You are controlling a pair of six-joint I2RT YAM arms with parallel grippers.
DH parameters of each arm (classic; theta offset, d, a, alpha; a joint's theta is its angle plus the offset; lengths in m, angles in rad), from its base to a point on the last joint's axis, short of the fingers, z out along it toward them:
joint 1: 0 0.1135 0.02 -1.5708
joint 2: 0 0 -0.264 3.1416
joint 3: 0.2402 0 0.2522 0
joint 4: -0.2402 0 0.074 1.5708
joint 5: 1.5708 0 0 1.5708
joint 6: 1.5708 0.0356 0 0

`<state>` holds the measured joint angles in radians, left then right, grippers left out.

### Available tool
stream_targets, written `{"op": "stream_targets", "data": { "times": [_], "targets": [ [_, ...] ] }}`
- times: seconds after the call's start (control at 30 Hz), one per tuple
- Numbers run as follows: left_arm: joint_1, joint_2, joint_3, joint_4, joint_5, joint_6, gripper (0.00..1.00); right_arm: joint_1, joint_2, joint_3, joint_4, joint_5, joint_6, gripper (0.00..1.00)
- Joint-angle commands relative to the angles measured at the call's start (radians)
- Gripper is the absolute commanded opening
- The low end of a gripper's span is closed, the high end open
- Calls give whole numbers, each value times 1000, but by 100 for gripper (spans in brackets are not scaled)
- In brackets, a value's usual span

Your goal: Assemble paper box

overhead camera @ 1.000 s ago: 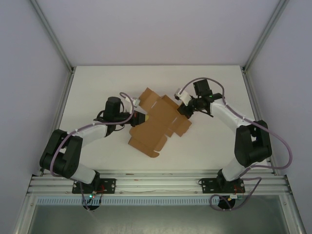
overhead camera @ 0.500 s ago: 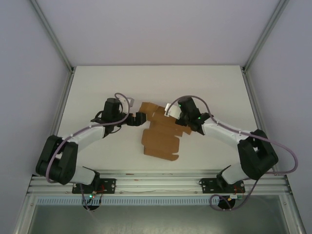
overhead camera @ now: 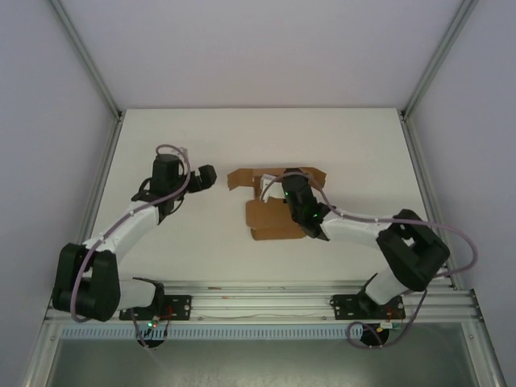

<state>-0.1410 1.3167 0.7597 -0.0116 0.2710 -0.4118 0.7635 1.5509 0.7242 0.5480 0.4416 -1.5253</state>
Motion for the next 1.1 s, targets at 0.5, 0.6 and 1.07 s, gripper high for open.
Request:
{"op": "stream_targets", "data": {
  "times": [0.5,0.6,1.07],
  "targets": [
    [-75,450,242,92,173,131,94,11,288,-23,527,131,-148,0],
    [-106,448,213,166,251,155,87,10,277,-25,485,135,-133,0],
    [-194,345,-14,448,295,191,69,14,204,-20,291,134,-31,0]
  ]
}}
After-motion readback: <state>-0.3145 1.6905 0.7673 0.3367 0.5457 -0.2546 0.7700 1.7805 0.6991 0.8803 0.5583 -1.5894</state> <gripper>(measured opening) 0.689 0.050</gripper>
